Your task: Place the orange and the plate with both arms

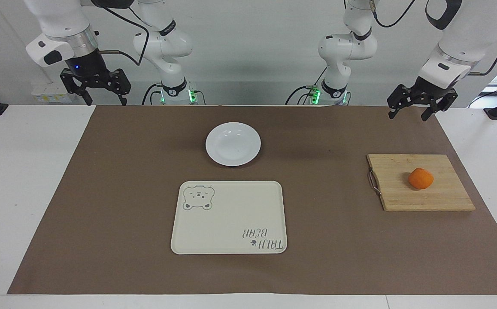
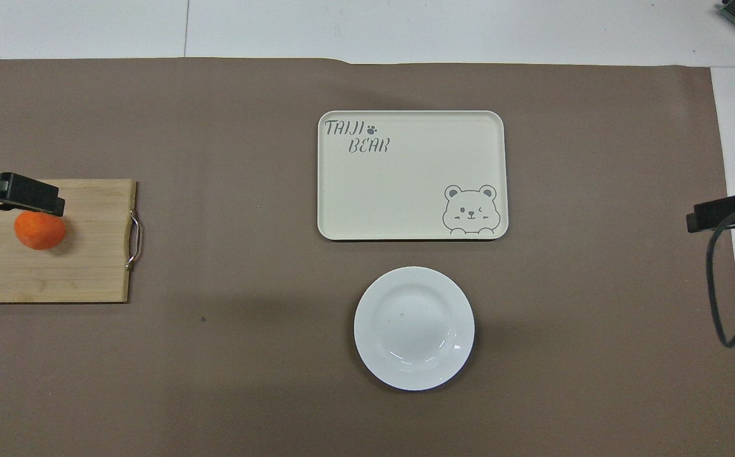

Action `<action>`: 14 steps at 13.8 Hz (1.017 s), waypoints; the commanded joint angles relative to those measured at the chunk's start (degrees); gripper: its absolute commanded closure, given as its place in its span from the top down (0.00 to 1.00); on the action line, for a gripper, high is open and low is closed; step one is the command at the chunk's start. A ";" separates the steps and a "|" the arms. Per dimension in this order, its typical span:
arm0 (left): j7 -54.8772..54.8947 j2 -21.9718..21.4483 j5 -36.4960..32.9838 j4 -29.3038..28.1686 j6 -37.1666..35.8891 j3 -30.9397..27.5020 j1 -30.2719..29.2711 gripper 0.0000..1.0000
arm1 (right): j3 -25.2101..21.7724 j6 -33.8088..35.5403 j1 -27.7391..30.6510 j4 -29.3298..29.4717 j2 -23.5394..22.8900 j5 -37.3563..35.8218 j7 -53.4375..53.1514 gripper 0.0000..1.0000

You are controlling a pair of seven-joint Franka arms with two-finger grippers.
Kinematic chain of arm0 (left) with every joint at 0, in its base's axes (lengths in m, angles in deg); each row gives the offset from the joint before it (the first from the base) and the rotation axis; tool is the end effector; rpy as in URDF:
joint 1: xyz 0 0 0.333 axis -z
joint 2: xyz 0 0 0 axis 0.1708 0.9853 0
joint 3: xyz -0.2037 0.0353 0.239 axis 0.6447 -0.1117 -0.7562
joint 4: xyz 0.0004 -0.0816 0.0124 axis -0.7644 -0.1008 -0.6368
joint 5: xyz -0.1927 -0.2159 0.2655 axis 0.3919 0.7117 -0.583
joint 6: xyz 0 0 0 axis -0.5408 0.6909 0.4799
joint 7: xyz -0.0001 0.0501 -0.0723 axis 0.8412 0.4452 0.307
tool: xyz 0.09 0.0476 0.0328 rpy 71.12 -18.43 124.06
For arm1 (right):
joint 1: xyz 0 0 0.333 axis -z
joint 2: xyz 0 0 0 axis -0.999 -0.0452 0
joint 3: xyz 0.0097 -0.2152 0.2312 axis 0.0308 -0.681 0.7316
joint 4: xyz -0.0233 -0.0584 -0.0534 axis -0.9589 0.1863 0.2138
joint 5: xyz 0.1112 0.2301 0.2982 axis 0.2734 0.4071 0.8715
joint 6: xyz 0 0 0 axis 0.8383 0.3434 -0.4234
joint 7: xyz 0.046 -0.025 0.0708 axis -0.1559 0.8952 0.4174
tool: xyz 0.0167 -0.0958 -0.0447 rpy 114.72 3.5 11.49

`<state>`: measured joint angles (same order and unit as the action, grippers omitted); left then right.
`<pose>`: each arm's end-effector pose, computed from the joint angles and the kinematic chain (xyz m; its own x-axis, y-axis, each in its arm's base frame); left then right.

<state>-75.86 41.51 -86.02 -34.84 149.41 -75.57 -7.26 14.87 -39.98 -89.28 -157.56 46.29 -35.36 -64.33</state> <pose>0.5522 -0.0392 0.6392 0.9924 -0.1229 -0.0037 -0.1228 -0.9919 0.0317 0.5304 -0.0183 0.6573 0.9999 0.0023 0.0133 0.0019 -0.9997 0.0232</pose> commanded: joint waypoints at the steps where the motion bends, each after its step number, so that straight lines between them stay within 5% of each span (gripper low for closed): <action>1: -0.54 -0.64 -0.91 -0.66 -0.80 0.09 0.06 1.00 | -0.20 0.12 -0.15 -0.36 0.46 -0.34 0.62 1.00; 14: -0.27 -1.87 -0.91 -2.77 -0.28 -0.26 -0.11 1.00 | -0.20 0.12 -0.15 -0.36 0.46 -0.34 0.62 1.00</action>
<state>-75.86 41.46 -86.03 -35.27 149.08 -75.83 -7.26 14.87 -39.98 -89.28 -157.56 46.29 -35.36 -64.33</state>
